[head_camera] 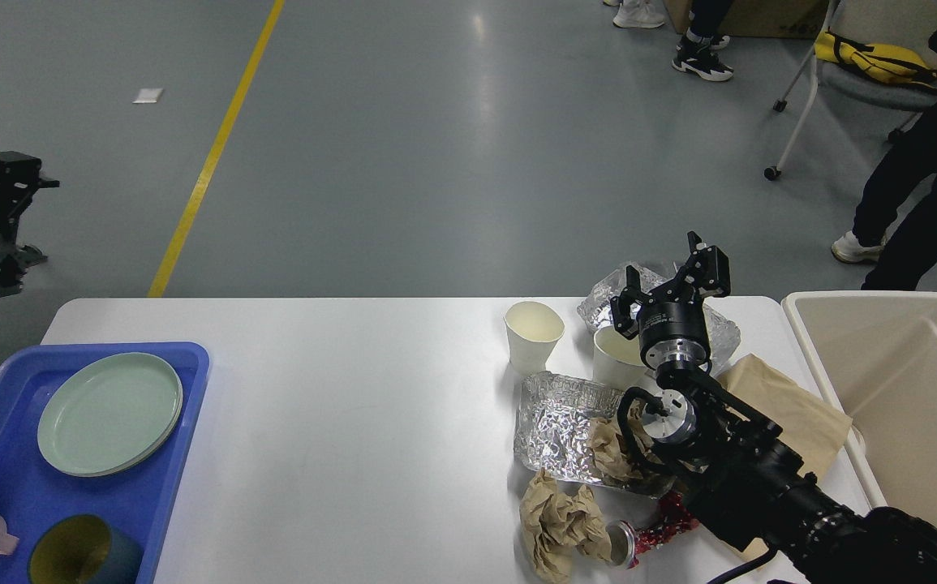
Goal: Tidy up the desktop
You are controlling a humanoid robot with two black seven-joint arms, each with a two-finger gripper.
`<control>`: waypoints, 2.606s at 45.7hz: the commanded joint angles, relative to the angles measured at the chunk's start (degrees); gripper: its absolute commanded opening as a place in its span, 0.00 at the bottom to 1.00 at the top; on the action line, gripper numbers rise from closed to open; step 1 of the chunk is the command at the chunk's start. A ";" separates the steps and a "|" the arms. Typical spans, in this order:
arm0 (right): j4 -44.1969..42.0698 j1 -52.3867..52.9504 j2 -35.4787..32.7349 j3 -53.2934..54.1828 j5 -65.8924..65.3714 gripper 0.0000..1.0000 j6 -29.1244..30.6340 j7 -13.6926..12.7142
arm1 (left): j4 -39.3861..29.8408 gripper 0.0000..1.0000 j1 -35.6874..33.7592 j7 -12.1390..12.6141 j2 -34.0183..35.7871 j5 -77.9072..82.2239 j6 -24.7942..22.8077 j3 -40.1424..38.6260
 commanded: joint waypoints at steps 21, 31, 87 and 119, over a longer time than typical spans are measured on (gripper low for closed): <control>-0.03 0.00 0.00 0.00 0.00 1.00 0.00 0.03 | 1.58 0.96 9.82 -21.55 -5.91 1.23 -0.51 -6.82; -0.03 0.00 0.00 0.00 0.00 1.00 0.00 0.03 | 11.93 0.96 11.15 -30.87 -13.28 5.01 -0.77 -8.39; -0.03 0.00 0.00 0.00 0.00 1.00 0.00 -0.06 | 28.39 0.98 29.69 -36.32 -43.80 -7.65 -12.98 -54.02; -0.03 0.00 0.00 0.00 0.00 1.00 0.00 -0.06 | 28.39 0.98 31.45 -40.72 -43.97 -7.74 -17.38 -54.63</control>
